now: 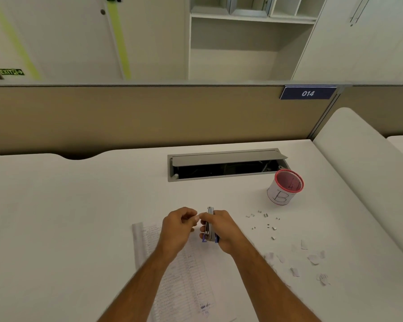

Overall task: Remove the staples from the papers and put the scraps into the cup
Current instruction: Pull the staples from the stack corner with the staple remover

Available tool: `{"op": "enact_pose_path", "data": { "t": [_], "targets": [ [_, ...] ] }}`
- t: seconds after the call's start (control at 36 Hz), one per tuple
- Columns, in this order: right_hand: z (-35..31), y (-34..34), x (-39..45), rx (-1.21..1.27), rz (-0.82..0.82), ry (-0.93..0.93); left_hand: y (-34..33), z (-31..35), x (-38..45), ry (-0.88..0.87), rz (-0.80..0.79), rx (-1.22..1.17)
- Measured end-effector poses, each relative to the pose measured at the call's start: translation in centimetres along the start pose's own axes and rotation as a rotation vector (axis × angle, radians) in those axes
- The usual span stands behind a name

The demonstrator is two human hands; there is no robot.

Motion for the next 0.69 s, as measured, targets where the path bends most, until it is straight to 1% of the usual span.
{"op": "enact_pose_path", "data": {
  "t": [0.14, 0.22, 0.39, 0.5, 0.56, 0.64, 0.69],
  "targets": [
    [0.6, -0.2, 0.2, 0.038, -0.019, -0.007, -0.1, -0.7, 0.4, 0.075, 0.037, -0.052],
    [0.7, -0.1, 0.3, 0.045, -0.024, -0.007, -0.1, -1.0, 0.5, 0.109, 0.032, -0.096],
    [0.7, -0.2, 0.9, 0.008, -0.036, -0.029, -0.1, -1.0, 0.7, 0.146, 0.044, -0.095],
    [-0.4, 0.7, 2.1, -0.226, 0.088, -0.001, -0.1, -0.5, 1.1, 0.15, 0.055, -0.099],
    [-1.3, 1.2, 2.8, -0.371, 0.152, 0.067, -0.2, 0.0, 1.5, 0.14, 0.06, -0.1],
    [-2.9, 1.7, 4.0, -0.642, 0.234, 0.191, -0.6, 0.8, 2.2, 0.136, 0.065, -0.106],
    [-3.8, 2.0, 4.9, -0.842, 0.294, 0.239, -1.0, 1.2, 2.8, 0.14, 0.067, -0.116]
  ]
}}
Point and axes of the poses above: each hand's wrist, its own x-axis towards the middle knuckle, its own y-axis out of the back of the hand, z = x × y, the point moved 6 cm from there along x, towards the middle knuckle, and after that the axes turned 2 degrees about -x, right-handed, at the moved point
